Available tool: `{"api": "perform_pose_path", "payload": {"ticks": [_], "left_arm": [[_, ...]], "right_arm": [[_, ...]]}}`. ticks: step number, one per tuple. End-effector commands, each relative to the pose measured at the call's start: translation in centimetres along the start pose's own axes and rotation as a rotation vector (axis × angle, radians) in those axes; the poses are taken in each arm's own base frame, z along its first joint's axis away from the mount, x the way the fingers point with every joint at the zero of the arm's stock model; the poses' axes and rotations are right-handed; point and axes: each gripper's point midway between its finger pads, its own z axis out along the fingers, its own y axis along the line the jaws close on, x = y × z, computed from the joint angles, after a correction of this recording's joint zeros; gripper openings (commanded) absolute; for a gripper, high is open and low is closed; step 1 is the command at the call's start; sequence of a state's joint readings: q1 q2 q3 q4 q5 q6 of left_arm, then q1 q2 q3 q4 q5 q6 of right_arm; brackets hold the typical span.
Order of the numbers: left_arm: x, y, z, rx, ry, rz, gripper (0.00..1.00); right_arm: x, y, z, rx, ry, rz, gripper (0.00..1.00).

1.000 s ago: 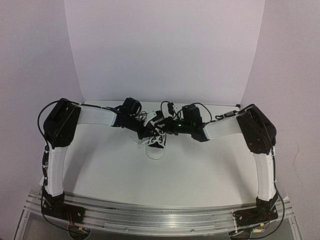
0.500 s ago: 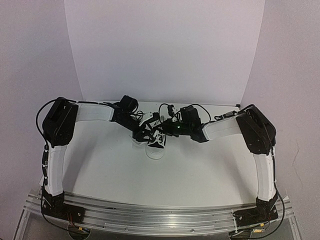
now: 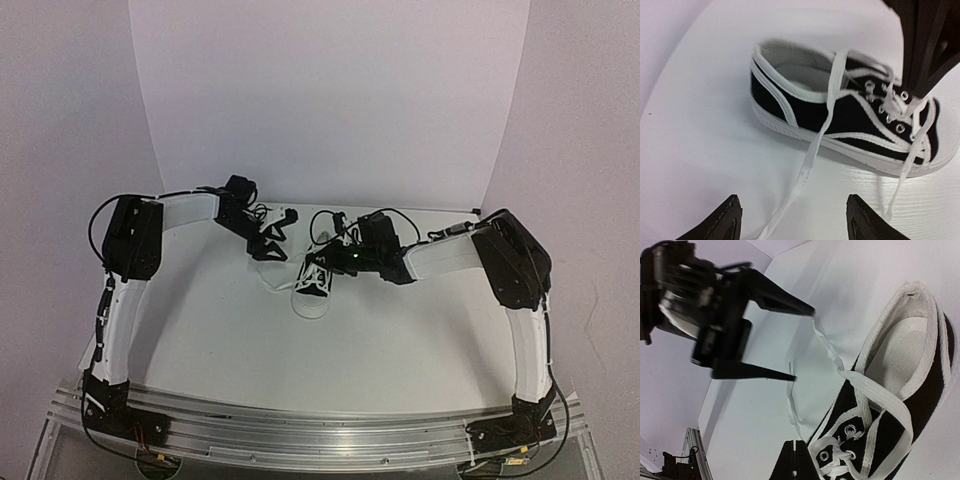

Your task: Tie the shoes

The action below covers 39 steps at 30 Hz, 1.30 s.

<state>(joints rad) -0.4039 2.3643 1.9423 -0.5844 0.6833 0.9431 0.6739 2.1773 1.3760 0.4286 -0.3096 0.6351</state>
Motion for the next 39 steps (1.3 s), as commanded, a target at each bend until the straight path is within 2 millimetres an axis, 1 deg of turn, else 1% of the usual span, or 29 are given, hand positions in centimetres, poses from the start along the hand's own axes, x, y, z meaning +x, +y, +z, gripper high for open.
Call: {"api": "perform_pose_path", "payload": {"ticks": [1, 4, 6, 7, 9, 10, 12, 14, 15, 17, 18, 22, 23, 25, 27, 30, 32, 33, 35, 36, 38, 39], "left_arm": [[0.0, -0.2, 2.5, 0.025, 0.032, 0.087, 0.72], [0.7, 0.7, 4.2, -0.026, 0.071, 0.094, 0.68], [1.2, 1.1, 4.7, -0.047, 0.089, 0.094, 0.58], [1.4, 1.1, 4.9, -0.052, 0.096, 0.088, 0.48], [1.5, 1.2, 4.7, -0.061, 0.109, 0.073, 0.19], [1.4, 1.1, 4.5, -0.061, 0.111, 0.067, 0.09], [1.0, 0.7, 3.6, -0.056, 0.119, 0.046, 0.01], [-0.5, -0.4, 1.6, -0.031, 0.116, 0.007, 0.0], [-1.2, -1.4, 0.7, -0.007, 0.119, -0.013, 0.0], [-2.3, -4.1, -0.7, 0.052, 0.141, -0.04, 0.0], [-2.3, -6.0, -1.3, 0.09, 0.168, -0.052, 0.0], [-1.9, -13.6, -2.1, 0.285, 0.254, -0.111, 0.0], [-2.0, -15.2, -2.3, 0.333, 0.264, -0.141, 0.0], [-2.2, -17.5, -2.3, 0.41, 0.273, -0.205, 0.0], [-2.4, -19.0, -1.7, 0.462, 0.271, -0.262, 0.0], [-3.5, -20.4, -0.7, 0.507, 0.245, -0.296, 0.0], [-4.6, -20.2, 0.2, 0.5, 0.201, -0.308, 0.0], [-5.0, -19.9, 0.6, 0.489, 0.179, -0.316, 0.03], [-5.5, -18.9, 1.5, 0.448, 0.141, -0.318, 0.12], [-5.7, -18.3, 1.9, 0.428, 0.13, -0.316, 0.19], [-5.8, -17.1, 2.4, 0.375, 0.121, -0.315, 0.39], [-5.8, -16.7, 2.3, 0.353, 0.122, -0.311, 0.45]], "right_arm": [[-2.4, 2.6, -0.5, -0.041, -0.048, -0.039, 0.0], [-2.6, 2.6, -0.4, -0.042, -0.05, -0.038, 0.0], [-2.7, 2.8, -0.5, -0.045, -0.052, -0.04, 0.0], [-2.8, 2.9, -0.5, -0.045, -0.054, -0.042, 0.0], [-3.0, 3.0, -0.6, -0.043, -0.059, -0.043, 0.0], [-3.1, 3.0, -0.6, -0.041, -0.061, -0.044, 0.0], [-3.3, 3.0, -0.7, -0.036, -0.068, -0.044, 0.0], [-3.5, 3.1, -0.8, -0.03, -0.078, -0.037, 0.0], [-3.7, 3.1, -0.9, -0.027, -0.082, -0.032, 0.0], [-3.8, 3.1, -0.8, -0.026, -0.087, -0.023, 0.0], [-3.8, 3.1, -0.8, -0.03, -0.085, -0.021, 0.0], [-3.9, 3.5, -0.2, -0.056, -0.073, -0.016, 0.0], [-3.9, 3.6, -0.2, -0.059, -0.072, -0.016, 0.0], [-3.9, 3.7, -0.1, -0.066, -0.068, -0.018, 0.0], [-3.7, 3.7, -0.1, -0.067, -0.063, -0.016, 0.0], [-3.4, 3.4, -0.1, -0.062, -0.057, -0.005, 0.0], [-3.2, 3.3, 0.0, -0.059, -0.054, -0.002, 0.0], [-3.2, 3.3, 0.0, -0.06, -0.052, -0.002, 0.0], [-3.1, 3.2, 0.1, -0.06, -0.05, 0.001, 0.0], [-3.1, 3.2, 0.1, -0.06, -0.049, 0.002, 0.0], [-3.0, 3.1, 0.2, -0.061, -0.047, 0.006, 0.0], [-3.0, 3.2, 0.2, -0.061, -0.045, 0.007, 0.0]]}}
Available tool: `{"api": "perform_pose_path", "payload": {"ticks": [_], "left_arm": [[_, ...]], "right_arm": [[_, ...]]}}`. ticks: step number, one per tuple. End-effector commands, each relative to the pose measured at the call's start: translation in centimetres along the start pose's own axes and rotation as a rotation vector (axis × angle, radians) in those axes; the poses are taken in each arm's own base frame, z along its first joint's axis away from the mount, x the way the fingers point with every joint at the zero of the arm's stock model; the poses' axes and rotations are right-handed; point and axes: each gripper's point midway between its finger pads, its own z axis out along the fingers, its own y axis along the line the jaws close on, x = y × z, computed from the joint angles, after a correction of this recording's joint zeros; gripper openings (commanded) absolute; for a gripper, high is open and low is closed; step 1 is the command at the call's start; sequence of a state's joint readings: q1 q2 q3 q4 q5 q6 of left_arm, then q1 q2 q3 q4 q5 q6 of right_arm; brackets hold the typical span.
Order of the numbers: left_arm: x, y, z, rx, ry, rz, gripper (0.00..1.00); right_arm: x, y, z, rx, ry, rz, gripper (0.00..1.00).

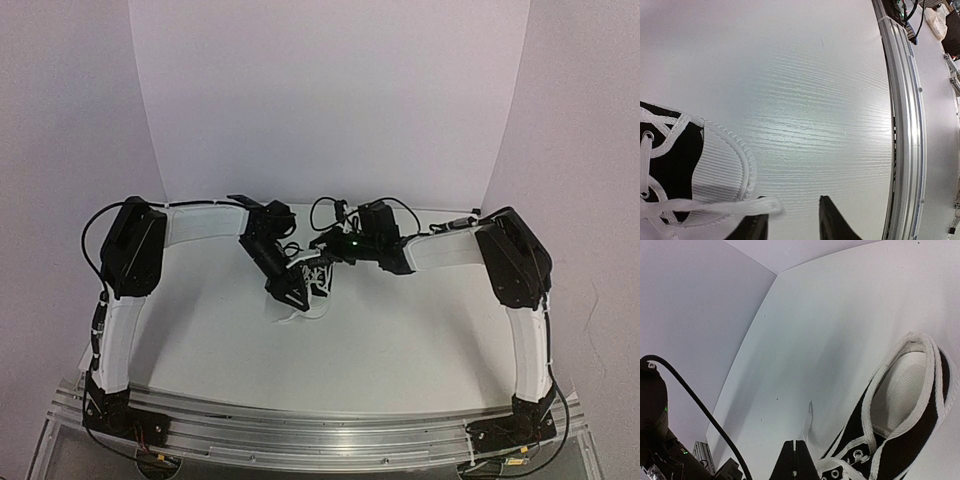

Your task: Tie the shoes

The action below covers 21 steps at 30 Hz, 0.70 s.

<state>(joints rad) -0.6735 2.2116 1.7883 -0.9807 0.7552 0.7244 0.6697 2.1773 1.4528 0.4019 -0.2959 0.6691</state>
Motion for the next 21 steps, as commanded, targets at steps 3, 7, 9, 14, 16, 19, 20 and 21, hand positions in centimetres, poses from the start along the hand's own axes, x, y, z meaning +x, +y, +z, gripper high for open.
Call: {"api": "perform_pose_path", "payload": {"ticks": [3, 7, 9, 14, 16, 19, 20, 21], "left_arm": [[-2.3, 3.4, -1.9, -0.163, -0.095, 0.005, 0.59], [-3.4, 3.1, -5.2, -0.237, -0.113, 0.09, 0.67], [-4.0, 2.4, -6.4, -0.239, -0.111, 0.126, 0.72], [-6.7, 1.5, -9.0, -0.197, -0.185, 0.154, 0.7], [-7.9, 2.8, -10.9, -0.196, -0.279, 0.093, 0.66], [-8.8, 7.0, -12.5, -0.267, -0.408, -0.065, 0.63], [-8.6, 7.8, -12.0, -0.279, -0.427, -0.084, 0.63], [-8.6, 8.3, -11.5, -0.282, -0.437, -0.092, 0.63]], "right_arm": [[-0.1, 1.6, 0.0, -0.046, 0.008, -0.004, 0.0], [-0.1, 1.8, -0.3, -0.044, 0.005, 0.003, 0.0], [-0.2, 1.9, -0.3, -0.045, 0.003, 0.003, 0.0], [-0.3, 2.0, -0.1, -0.048, 0.0, 0.01, 0.0], [-0.3, 2.1, 0.0, -0.049, -0.001, 0.012, 0.0], [-0.3, 2.2, 0.1, -0.047, -0.004, 0.014, 0.0], [-0.3, 2.3, 0.1, -0.047, -0.005, 0.015, 0.0], [-0.3, 2.4, 0.2, -0.047, -0.007, 0.018, 0.0]]}}
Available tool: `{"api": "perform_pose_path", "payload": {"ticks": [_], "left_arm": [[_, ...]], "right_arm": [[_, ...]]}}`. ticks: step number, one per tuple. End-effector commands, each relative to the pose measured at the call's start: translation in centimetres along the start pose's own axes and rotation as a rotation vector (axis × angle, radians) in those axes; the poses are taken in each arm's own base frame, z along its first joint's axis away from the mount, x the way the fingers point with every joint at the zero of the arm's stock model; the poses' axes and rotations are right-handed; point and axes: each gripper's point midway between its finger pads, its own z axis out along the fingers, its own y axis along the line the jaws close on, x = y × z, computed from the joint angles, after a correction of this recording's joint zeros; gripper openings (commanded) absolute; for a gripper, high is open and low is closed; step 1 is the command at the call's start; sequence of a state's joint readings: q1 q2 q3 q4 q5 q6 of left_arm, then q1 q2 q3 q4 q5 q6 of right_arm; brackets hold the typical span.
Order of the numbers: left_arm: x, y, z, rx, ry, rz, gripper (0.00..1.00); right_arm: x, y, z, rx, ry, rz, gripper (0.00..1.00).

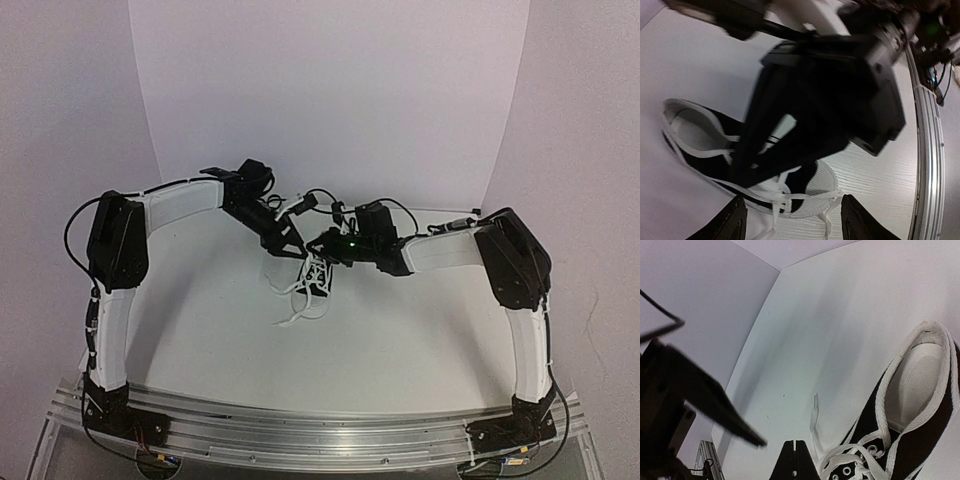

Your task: Tie the shoes

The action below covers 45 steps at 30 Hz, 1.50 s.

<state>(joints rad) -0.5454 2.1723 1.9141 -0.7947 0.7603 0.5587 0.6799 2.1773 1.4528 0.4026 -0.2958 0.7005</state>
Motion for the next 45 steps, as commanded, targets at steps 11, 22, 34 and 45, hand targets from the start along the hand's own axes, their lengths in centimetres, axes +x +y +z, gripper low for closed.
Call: {"api": "perform_pose_path", "payload": {"ticks": [11, 22, 34, 45], "left_arm": [[-1.8, 3.5, 2.2, -0.045, -0.179, -0.121, 0.51], [0.0, 1.6, 2.2, 0.021, -0.172, -0.132, 0.46], [-0.9, 3.2, 2.4, -0.024, -0.248, -0.197, 0.46], [-1.3, 4.1, 2.8, -0.056, -0.248, -0.163, 0.35]], "right_arm": [[-1.4, 1.7, 0.3, -0.004, -0.059, 0.05, 0.0], [-2.4, 1.3, 0.3, 0.036, -0.095, 0.093, 0.0], [-1.9, 1.0, 0.5, 0.049, -0.072, 0.105, 0.0], [-2.1, 1.5, 0.9, 0.029, -0.061, 0.101, 0.0]]}}
